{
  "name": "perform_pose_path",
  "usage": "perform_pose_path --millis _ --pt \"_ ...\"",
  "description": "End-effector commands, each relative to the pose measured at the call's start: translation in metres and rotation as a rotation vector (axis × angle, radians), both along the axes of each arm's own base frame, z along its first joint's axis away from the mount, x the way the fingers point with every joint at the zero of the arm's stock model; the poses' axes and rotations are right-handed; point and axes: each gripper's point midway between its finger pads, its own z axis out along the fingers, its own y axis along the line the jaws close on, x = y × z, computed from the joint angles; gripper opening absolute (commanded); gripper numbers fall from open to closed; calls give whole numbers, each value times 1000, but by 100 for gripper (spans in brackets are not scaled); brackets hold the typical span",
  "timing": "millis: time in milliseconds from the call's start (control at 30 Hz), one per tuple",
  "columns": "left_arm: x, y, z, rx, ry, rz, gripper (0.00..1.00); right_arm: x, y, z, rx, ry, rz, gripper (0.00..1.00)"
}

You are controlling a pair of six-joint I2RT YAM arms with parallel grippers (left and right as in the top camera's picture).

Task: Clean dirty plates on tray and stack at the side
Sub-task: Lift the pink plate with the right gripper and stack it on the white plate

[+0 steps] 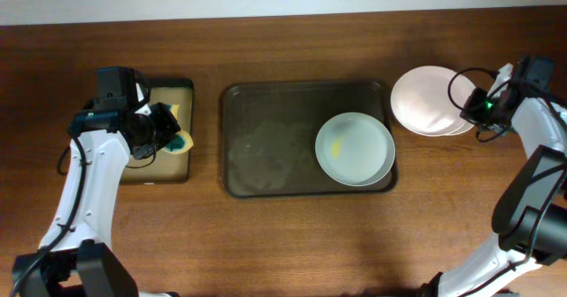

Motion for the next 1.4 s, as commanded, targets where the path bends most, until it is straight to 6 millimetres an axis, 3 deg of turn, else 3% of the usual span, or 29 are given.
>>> perform_pose_path --millis 0,300,433,600,633,667,700,733,800,833,933,1033,1067,1100,1200,1300,1367 --pt "1 -2 2 -3 -13 -19 0 5 1 8 3 -41 1 4" --pt "0 -2 2 -3 -12 -19 0 13 -29 18 36 -114 -217 4" --pt "1 -2 2 -3 -13 -19 0 7 -44 16 -25 -93 -263 4" --pt "1 -2 2 -3 -14 -19 0 2 -43 13 -23 -72 -265 6" --pt "1 -2 2 -3 -14 -19 0 0 -42 12 -19 -62 -265 19" --pt "1 -2 2 -3 -14 -19 0 0 -38 11 -3 -57 -256 60" --pt "1 -2 2 -3 -14 -19 0 0 -32 10 18 -56 -238 80" --pt "1 -2 3 -2 -14 -19 0 1 -25 10 54 -60 -219 83" --pt "1 -2 3 -3 -16 -19 0 9 -2 18 169 -105 -146 83" --pt "1 -2 3 -3 -16 -19 0 17 22 29 252 -147 -74 83" --pt "1 -2 3 -3 -16 -19 0 24 59 45 271 -164 24 83" --pt "1 -2 3 -2 -16 -19 0 26 122 58 240 -149 207 88" --pt "1 -2 3 -2 -17 -19 0 23 141 56 209 -122 260 90" --pt "1 -2 3 -2 -16 -19 0 18 156 48 143 -71 287 100" --pt "1 -2 3 -2 -16 -19 0 -8 173 24 -107 116 315 100" --pt "1 -2 3 -2 -16 -19 0 -30 184 11 -217 214 343 99" --pt "1 -2 3 -3 -16 -19 0 -39 193 3 -224 236 365 88"
